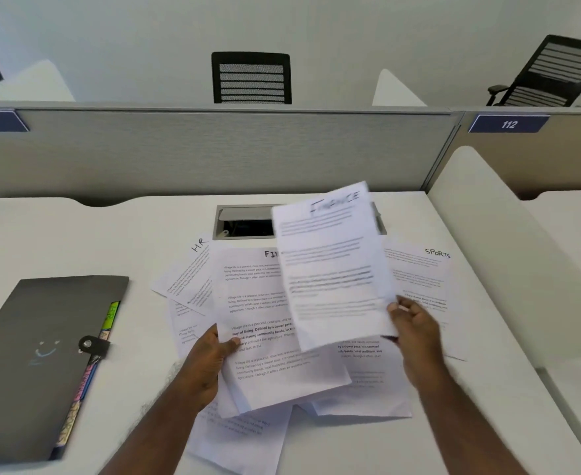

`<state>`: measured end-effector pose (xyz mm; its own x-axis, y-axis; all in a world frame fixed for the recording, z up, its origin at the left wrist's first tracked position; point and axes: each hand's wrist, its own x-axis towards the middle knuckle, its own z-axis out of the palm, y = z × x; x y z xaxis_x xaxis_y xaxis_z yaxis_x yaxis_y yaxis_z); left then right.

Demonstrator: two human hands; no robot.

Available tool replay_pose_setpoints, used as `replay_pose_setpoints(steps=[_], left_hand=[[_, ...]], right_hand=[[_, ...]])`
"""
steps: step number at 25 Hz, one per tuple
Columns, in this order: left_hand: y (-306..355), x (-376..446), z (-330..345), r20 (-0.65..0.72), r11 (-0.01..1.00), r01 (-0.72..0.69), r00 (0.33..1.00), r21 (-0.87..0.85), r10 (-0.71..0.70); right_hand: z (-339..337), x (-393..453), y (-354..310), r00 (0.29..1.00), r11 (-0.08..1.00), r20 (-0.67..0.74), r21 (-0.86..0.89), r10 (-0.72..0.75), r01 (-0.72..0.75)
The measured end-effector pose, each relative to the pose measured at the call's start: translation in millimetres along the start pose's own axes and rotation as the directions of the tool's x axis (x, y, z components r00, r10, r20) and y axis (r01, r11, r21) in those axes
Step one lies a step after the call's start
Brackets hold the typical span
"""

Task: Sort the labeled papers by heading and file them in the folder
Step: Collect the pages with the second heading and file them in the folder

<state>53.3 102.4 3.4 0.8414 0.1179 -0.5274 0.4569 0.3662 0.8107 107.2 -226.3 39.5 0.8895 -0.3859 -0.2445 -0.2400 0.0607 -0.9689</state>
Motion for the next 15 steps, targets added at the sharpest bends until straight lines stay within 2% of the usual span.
replay_pose_setpoints(steps=[5, 8, 10, 13, 15], left_hand=[[3.9, -9.4, 18.6, 0.043, 1.0, -0.007, 0.999, -0.002, 0.007], [5.3, -12.3, 19.5, 0.1, 0.999, -0.007, 0.995, 0.032, 0.004], [5.8, -13.4, 18.9, 0.118, 0.999, 0.004, 0.993, 0.033, -0.008], [5.9, -16.1, 21.3, 0.164, 0.999, 0.018, 0.986, 0.041, -0.024], [5.7, -18.0, 25.8, 0.207, 0.999, 0.013, 0.978, 0.052, -0.024]], right_hand=[[32.9, -43.4, 16.9, 0.992, 0.947, 0.123, -0.318, -0.005, 0.044], [33.6, -43.8, 19.8, 0.962, 0.865, 0.258, -0.5, 0.092, 0.051], [28.9, -38.3, 16.3, 0.916, 0.882, 0.348, -0.471, 0.201, -0.014], [18.9, -33.5, 10.6, 0.82, 0.931, 0.463, -0.295, 0.336, -0.214], [12.2, -30.0, 17.2, 0.744, 0.928, 0.554, -0.231, 0.373, -0.293]])
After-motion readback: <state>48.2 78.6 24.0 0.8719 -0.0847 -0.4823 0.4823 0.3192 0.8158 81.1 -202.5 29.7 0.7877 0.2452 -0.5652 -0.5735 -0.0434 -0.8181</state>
